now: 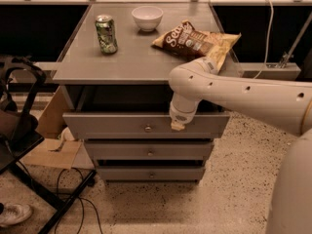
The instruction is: Open top drawer
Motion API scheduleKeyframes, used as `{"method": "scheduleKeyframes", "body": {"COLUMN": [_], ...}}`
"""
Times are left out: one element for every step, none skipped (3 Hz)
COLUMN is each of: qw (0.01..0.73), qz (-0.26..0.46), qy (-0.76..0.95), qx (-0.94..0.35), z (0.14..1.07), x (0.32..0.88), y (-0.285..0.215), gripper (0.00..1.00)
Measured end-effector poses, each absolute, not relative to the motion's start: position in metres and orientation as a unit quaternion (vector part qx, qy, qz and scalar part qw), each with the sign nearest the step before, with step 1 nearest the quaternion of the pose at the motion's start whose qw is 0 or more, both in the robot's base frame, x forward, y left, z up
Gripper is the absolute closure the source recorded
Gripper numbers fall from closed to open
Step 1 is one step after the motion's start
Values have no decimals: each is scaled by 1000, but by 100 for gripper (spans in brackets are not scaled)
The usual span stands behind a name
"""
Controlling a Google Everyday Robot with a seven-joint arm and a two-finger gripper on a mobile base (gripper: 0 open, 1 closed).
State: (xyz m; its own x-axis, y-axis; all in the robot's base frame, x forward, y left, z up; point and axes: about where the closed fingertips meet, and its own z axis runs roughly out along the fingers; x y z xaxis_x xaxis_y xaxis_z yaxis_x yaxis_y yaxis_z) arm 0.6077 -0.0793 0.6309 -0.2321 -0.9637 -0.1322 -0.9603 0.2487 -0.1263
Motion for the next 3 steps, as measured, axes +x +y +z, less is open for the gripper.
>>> {"method": "scheduleKeyframes", "body": {"qw": [91,91,80], "qz": [-9,-9,-9], "qy": [785,785,788], "qx": [-613,-613,-611], "z": [638,639,642], "x": [608,608,599], "y": [-79,-79,-89], "gripper": [97,100,100]}}
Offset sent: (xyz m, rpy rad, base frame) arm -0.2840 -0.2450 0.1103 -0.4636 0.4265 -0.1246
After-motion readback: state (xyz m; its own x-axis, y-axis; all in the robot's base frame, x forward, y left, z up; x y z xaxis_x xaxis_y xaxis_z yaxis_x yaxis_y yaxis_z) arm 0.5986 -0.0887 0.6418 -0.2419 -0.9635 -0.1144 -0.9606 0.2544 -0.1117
